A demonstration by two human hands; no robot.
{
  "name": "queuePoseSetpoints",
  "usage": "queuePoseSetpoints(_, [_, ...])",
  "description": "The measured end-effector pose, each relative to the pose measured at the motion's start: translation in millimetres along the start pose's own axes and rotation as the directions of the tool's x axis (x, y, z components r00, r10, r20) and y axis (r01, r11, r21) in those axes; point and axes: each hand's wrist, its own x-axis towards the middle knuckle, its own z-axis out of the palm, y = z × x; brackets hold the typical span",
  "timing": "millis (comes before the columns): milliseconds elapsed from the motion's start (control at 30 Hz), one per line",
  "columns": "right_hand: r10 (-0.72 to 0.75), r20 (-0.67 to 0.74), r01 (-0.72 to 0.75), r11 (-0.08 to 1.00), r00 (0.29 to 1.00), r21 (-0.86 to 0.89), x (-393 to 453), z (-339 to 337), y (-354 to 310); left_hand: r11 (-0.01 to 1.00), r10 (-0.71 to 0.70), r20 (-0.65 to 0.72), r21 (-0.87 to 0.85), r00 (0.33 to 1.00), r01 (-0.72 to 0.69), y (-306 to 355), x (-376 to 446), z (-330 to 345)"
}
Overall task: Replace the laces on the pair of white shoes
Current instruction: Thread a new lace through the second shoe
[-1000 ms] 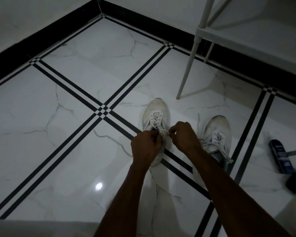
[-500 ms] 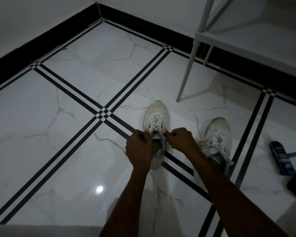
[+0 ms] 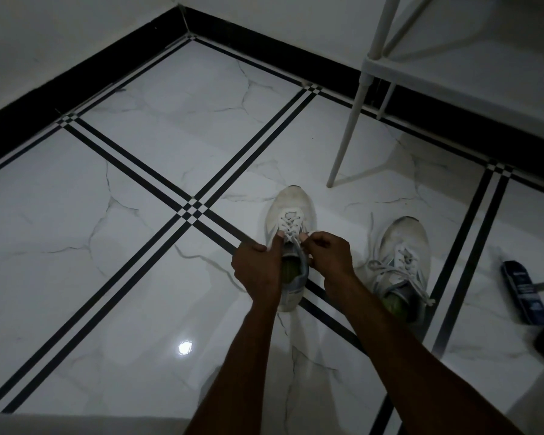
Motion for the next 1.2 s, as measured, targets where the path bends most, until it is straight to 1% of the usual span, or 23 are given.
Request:
queuePoseSetpoints(67, [-0.009,-0.002,0.009,1.0,1.0,0.015,-1,0,1,1.0,-0.012,-0.004,0.012,1.0,0.012,-1,1,1])
queuePoseSetpoints(133, [-0.009,0.001,0.009,1.0,1.0,0.024,-2,1,2,0.999,-0.024,0.025,0.026,0.999,0.024,4,0,-1])
queuePoseSetpoints(200, [-0.014,0.011,0.014,1.0,1.0,0.028,-1,1,2,1.0,0.004,0.048,0.021,0.999,-0.005,8,-2,0])
queuePoseSetpoints(233, [-0.018,0.017,0.018,0.999,1.0,0.032,-1,1,2,1.0,0.012,0.057,0.004,0.998,-0.013,8,-3,0])
queuePoseSetpoints(300, [-0.027,0.022,0.026,0.999,0.999,0.04,-2,2,2,0.999,-0.011,0.08,-0.051,0.997,0.015,7,-2,0])
queuePoseSetpoints(367, [-0.016,0.023,0.015,0.999,1.0,0.048,-2,2,2,0.99,-0.058,0.141,-0.117,0.988,0.075,7,0,-1])
queuePoseSetpoints(467, [0.002,0.033,-0.003,0.999,0.999,0.04,-3,2,0,0.97,-0.067,0.223,-0.215,0.972,0.116,6,5,-3])
queuePoseSetpoints(533, [0.024,0.009,-0.025,1.0,1.0,0.019,-1,1,0,0.977,-0.038,0.21,-0.198,0.977,0.08,6,7,-3])
queuePoseSetpoints(600, [0.047,-0.02,-0.047,0.999,0.999,-0.005,1,2,1,0.987,-0.012,0.157,-0.155,0.987,0.037,5,7,-2])
queuePoseSetpoints(667, [0.075,-0.039,-0.075,0.997,0.996,-0.02,3,4,3,0.988,-0.007,0.12,-0.151,0.993,0.025,6,2,-1])
queuePoseSetpoints(767, [0.082,-0.036,-0.082,0.996,0.996,-0.019,1,5,2,0.991,0.044,0.128,-0.131,0.991,-0.027,2,3,0])
queuePoseSetpoints(833, [0.058,0.005,-0.058,0.998,0.998,-0.001,0,2,-4,0.988,0.069,0.202,-0.148,0.977,-0.039,2,5,-3])
queuePoseSetpoints(900, [0.004,0.056,-0.005,1.0,0.998,0.015,0,-1,-13,0.975,0.059,0.285,-0.221,0.957,0.006,10,4,-8])
queuePoseSetpoints(967, [-0.057,0.079,0.058,0.998,0.995,-0.011,-1,-2,-29,0.955,0.042,0.331,-0.291,0.943,0.06,22,3,-13])
queuePoseSetpoints(1100, [-0.153,0.076,0.154,0.988,0.985,-0.012,-6,-4,-66,0.929,0.071,0.36,-0.363,0.93,0.07,44,8,-23])
queuePoseSetpoints(1200, [-0.183,0.085,0.182,0.983,0.979,0.021,-10,-7,-95,0.916,0.164,0.349,-0.4,0.923,-0.012,72,16,-34])
